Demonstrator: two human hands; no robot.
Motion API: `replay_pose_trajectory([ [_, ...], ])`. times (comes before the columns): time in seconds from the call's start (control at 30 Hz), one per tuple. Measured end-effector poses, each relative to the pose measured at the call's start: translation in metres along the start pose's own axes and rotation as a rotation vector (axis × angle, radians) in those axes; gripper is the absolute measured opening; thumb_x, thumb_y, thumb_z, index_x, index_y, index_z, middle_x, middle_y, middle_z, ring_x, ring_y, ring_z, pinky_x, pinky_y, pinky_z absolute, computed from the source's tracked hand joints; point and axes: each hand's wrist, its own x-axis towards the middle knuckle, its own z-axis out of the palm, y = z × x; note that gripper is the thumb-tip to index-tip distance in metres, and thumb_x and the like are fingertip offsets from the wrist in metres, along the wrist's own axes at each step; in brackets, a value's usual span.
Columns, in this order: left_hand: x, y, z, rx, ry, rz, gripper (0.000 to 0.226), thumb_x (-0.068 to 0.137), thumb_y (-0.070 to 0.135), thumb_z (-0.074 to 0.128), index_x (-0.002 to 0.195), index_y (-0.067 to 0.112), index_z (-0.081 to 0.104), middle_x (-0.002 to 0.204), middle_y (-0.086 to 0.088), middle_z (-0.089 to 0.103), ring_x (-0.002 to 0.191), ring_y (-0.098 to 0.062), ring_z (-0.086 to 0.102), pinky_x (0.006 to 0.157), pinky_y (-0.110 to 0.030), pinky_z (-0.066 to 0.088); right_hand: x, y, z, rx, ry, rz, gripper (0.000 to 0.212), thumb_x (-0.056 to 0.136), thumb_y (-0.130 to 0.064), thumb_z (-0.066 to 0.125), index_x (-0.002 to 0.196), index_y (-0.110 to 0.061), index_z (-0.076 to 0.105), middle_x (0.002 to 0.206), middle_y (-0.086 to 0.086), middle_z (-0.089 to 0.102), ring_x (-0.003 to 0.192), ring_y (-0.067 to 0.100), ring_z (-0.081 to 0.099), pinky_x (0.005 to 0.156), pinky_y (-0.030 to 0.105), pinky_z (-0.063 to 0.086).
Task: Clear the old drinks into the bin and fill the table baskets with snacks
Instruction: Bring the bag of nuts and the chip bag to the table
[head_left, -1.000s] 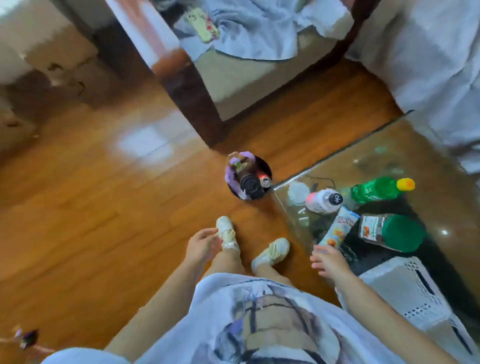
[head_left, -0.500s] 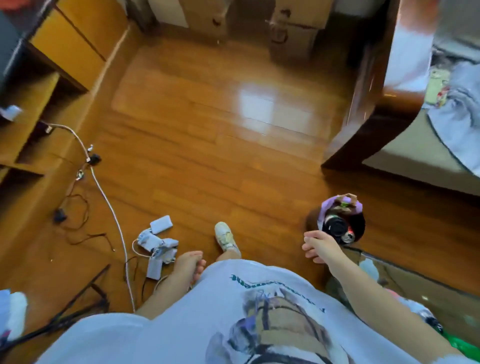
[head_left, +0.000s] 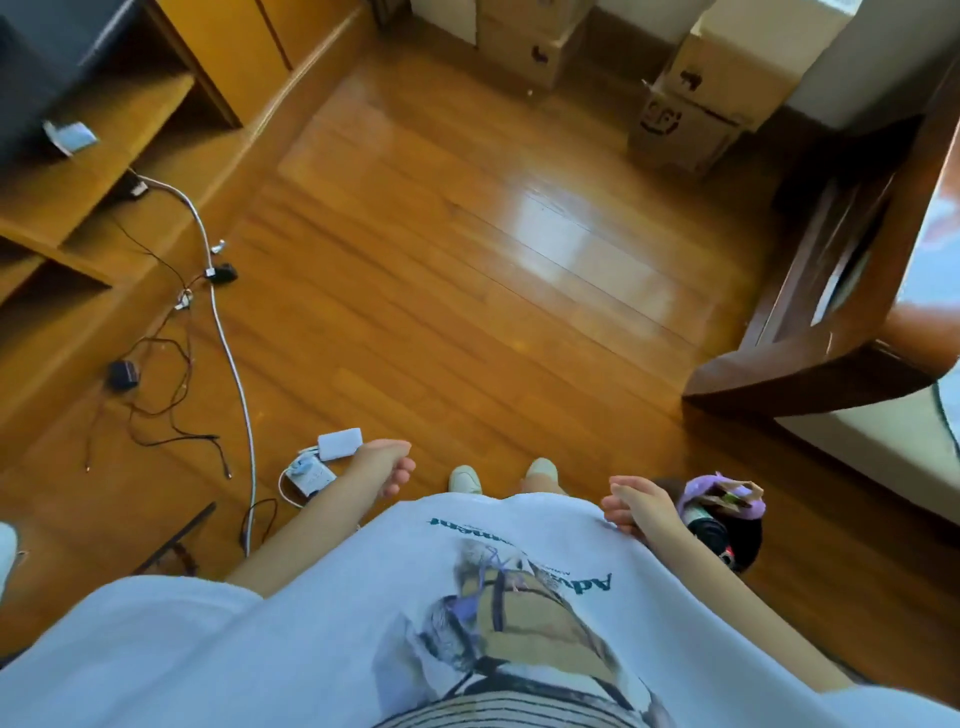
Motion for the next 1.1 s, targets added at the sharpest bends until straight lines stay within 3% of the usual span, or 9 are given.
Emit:
replay_pose_trajectory([
  [0.1, 0.007, 0.029, -0.007, -0.038, -0.071, 0.061, 0.024, 0.096, 0.019, 0.048, 0.117, 0.011, 0.056, 0.076, -0.002, 0.058, 0.06, -0.011, 0.048, 0.052, -0.02, 0.038, 0.017, -0.021, 0.006, -0.049, 0.054, 0.033, 0.019, 0.092, -0.011, 0.05, 0.109, -0.007, 0.057, 0.084, 0.012, 0.062, 0.062, 0.019, 0.053, 0.058, 0.028, 0.044],
  [0.27, 0.037, 0.063, -0.027, -0.148, -0.069, 0.065, 0.022, 0.096, 0.021, 0.049, 0.115, 0.014, 0.058, 0.075, 0.001, 0.06, 0.059, -0.009, 0.05, 0.049, -0.018, 0.04, 0.054, -0.084, 0.018, -0.061, 0.044, 0.126, 0.015, 0.091, -0.01, 0.053, 0.106, -0.009, 0.055, 0.071, 0.011, 0.057, 0.042, 0.013, 0.051, 0.04, 0.018, 0.042],
  [0.33, 0.054, 0.078, -0.041, -0.191, -0.032, 0.037, 0.023, 0.095, 0.02, 0.05, 0.116, 0.014, 0.059, 0.076, 0.0, 0.061, 0.06, -0.009, 0.051, 0.05, -0.019, 0.04, 0.073, -0.119, 0.027, -0.081, 0.036, 0.132, 0.016, 0.091, -0.009, 0.053, 0.106, -0.009, 0.055, 0.069, 0.011, 0.057, 0.042, 0.015, 0.053, 0.042, 0.02, 0.042],
  [0.43, 0.079, 0.106, -0.066, -0.247, 0.04, -0.019, 0.026, 0.095, 0.017, 0.049, 0.118, 0.011, 0.058, 0.075, -0.002, 0.06, 0.059, -0.011, 0.05, 0.05, -0.022, 0.037, 0.101, -0.183, 0.05, -0.143, 0.027, 0.111, 0.016, 0.091, -0.01, 0.053, 0.107, -0.008, 0.056, 0.068, 0.01, 0.058, 0.052, 0.018, 0.052, 0.05, 0.027, 0.042],
  [0.6, 0.097, 0.165, -0.107, -0.35, 0.144, -0.091, 0.029, 0.095, 0.013, 0.049, 0.122, 0.005, 0.055, 0.072, -0.005, 0.056, 0.051, -0.011, 0.049, 0.043, -0.02, 0.035, 0.127, -0.316, 0.097, -0.24, -0.051, 0.013, 0.018, 0.093, -0.009, 0.05, 0.109, -0.006, 0.057, 0.065, 0.008, 0.055, 0.053, 0.018, 0.051, 0.042, 0.019, 0.043],
  [0.7, 0.106, 0.197, -0.125, -0.448, 0.185, -0.102, 0.03, 0.096, 0.014, 0.048, 0.123, 0.004, 0.054, 0.073, -0.006, 0.056, 0.056, -0.015, 0.047, 0.037, -0.016, 0.036, 0.135, -0.395, 0.131, -0.296, -0.151, -0.09, 0.023, 0.094, -0.01, 0.046, 0.115, -0.007, 0.056, 0.067, 0.005, 0.054, 0.057, 0.017, 0.052, 0.053, 0.022, 0.042],
  [0.83, 0.12, 0.224, -0.14, -0.575, 0.235, -0.149, 0.03, 0.097, 0.016, 0.046, 0.124, 0.005, 0.054, 0.074, -0.006, 0.056, 0.06, -0.016, 0.047, 0.052, -0.023, 0.032, 0.14, -0.478, 0.173, -0.432, -0.253, -0.182, 0.022, 0.094, -0.011, 0.046, 0.113, -0.008, 0.056, 0.07, 0.003, 0.056, 0.062, 0.016, 0.054, 0.061, 0.025, 0.041],
  [1.1, 0.164, 0.279, -0.175, -0.707, 0.245, -0.269, 0.035, 0.097, 0.015, 0.047, 0.129, 0.002, 0.05, 0.069, -0.007, 0.059, 0.058, -0.017, 0.052, 0.059, -0.027, 0.036, 0.16, -0.586, 0.247, -0.524, -0.363, -0.249, 0.017, 0.094, -0.017, 0.049, 0.108, -0.011, 0.057, 0.076, 0.002, 0.061, 0.067, 0.016, 0.059, 0.064, 0.027, 0.046],
])
